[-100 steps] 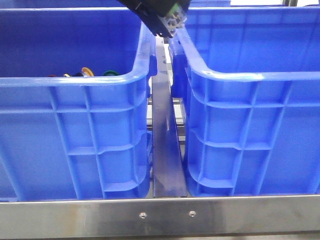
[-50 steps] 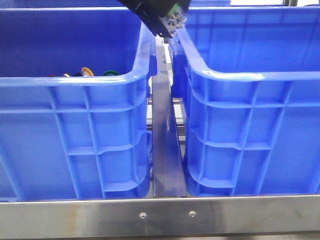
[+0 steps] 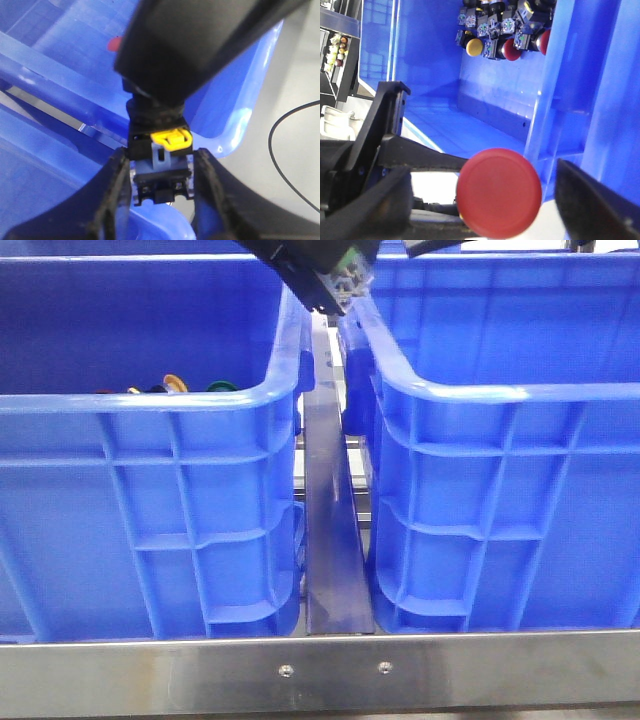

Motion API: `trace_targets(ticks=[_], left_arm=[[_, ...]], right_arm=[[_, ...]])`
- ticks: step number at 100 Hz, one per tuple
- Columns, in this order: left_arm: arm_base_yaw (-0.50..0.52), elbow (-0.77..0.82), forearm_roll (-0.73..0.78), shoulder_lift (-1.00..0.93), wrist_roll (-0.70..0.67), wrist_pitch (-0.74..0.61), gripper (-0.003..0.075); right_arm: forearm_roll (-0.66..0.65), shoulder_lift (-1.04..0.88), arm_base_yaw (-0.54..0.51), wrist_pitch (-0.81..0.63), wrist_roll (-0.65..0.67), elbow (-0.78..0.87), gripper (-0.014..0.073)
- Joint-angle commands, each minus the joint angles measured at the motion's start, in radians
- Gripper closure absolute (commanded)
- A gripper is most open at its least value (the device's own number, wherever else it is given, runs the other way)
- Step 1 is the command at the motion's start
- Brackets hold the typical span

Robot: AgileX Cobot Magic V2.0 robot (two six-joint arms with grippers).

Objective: Pick red and yellow buttons and place in box

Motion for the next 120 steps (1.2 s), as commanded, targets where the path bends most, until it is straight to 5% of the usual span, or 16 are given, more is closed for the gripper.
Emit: trace_targets(ticks=[1,17,30,52,59,83,120], left_arm=[[-0.01,-0.027,-0.036,-0.034,0.002,-0.059,0.0661],[-0.01,-0.027,-0.036,-0.033,0.002,-0.064,0.0656],[-0.01,-0.027,-0.036,-0.033,0.002,-0.059,0.0613],[-0.01,-0.027,-0.036,-0.033,0.002,-0.064,0.0217],[-0.01,-0.027,-0.036,-0.033,0.002,-0.064,0.0147],[-0.01,-0.027,-0.038,-0.033,0.002,-0.051,0.0146],[-0.01,-0.027,-0.038,-0.033,0.002,-0.056,0.0146]], right_arm=[[0.063,-0.023,0.0,-0.02,-0.024,-0.035,0.0114],[0.063,-0.023,0.0,-0.022,-0.025,-0.035,0.0325],[0.063,-0.023,0.0,-0.026,-0.025,-0.035,0.0351],[0.074,-0.023,-0.001,-0.028,-0.025,-0.035,0.0351],[0.075,-0.023,-0.008,-0.04,-0.028,-0.035,0.0351],[0.048,-0.063,-0.12,-0.182,-0.21,-0.034,0.0351],[-0.063,-0.094,-0.115,-0.698,-0.442,0.131,0.0351]])
